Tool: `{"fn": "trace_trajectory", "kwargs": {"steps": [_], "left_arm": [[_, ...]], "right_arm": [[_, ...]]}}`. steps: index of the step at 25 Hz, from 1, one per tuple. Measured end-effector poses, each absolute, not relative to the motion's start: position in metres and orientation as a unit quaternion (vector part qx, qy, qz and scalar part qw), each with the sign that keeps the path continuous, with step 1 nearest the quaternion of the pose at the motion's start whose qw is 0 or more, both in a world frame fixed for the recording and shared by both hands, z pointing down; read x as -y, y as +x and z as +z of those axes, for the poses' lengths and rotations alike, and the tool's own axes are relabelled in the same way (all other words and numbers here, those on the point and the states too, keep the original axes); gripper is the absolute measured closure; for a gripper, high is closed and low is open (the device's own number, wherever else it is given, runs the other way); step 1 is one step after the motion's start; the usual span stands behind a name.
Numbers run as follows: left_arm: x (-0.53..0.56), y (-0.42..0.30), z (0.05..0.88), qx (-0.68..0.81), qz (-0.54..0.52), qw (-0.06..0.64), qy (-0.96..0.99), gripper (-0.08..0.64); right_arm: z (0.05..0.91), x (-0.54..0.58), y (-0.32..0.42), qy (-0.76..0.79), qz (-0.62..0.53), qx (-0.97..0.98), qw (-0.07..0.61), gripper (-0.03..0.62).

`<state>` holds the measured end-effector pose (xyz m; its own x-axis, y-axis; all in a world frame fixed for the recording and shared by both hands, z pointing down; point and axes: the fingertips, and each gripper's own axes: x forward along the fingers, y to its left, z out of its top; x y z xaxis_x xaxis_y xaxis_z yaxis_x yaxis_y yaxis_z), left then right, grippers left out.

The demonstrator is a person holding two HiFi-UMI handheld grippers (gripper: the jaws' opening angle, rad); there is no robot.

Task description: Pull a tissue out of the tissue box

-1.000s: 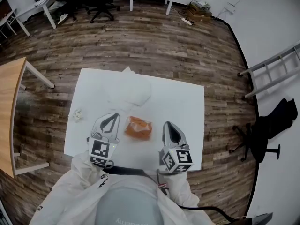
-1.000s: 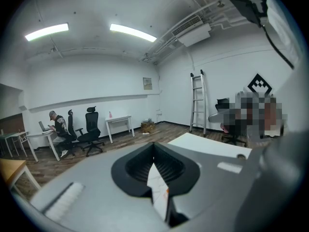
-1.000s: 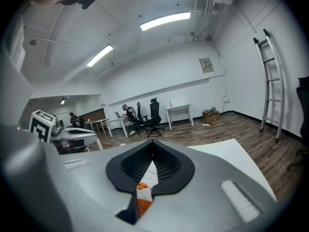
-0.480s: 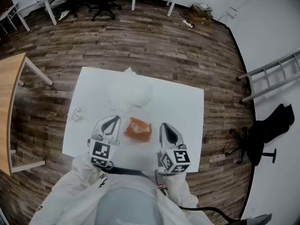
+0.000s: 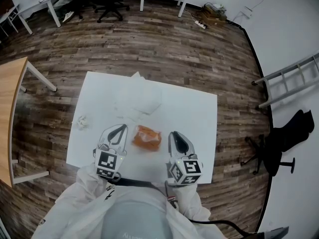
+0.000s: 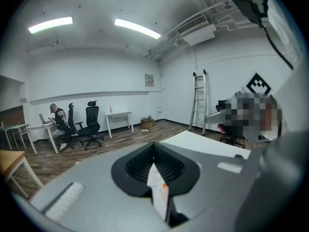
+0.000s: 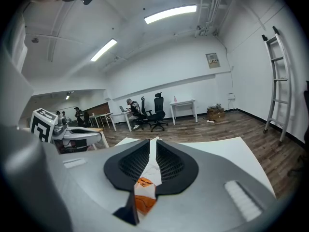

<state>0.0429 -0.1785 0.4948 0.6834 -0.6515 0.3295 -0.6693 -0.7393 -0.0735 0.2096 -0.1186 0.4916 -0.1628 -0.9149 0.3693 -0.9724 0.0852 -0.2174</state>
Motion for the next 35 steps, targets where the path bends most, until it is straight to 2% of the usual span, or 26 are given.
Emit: {"fn": "trace_trajectory", "kwargs": {"steps": [13,22,35], "left_arm": [[0.179,0.044,0.495,0.365,0.172,0.025,0.915,0.560],[0.180,0.044,0.494,0.368,0.172,0.027,0.913,0.560],[0.184,0.035,0.499,0.380,0.168,0.044,0.909,0.560]], "right_arm": [[0.498,0.122,0.197,0.607,0.218,0.760,0.085,0.479],[0.511,0.125,0.165,0.531,0.208,0.803,0.170,0.474],[0.548,0.129,0.138,0.484,0.191,0.816,0.250,0.457]]}}
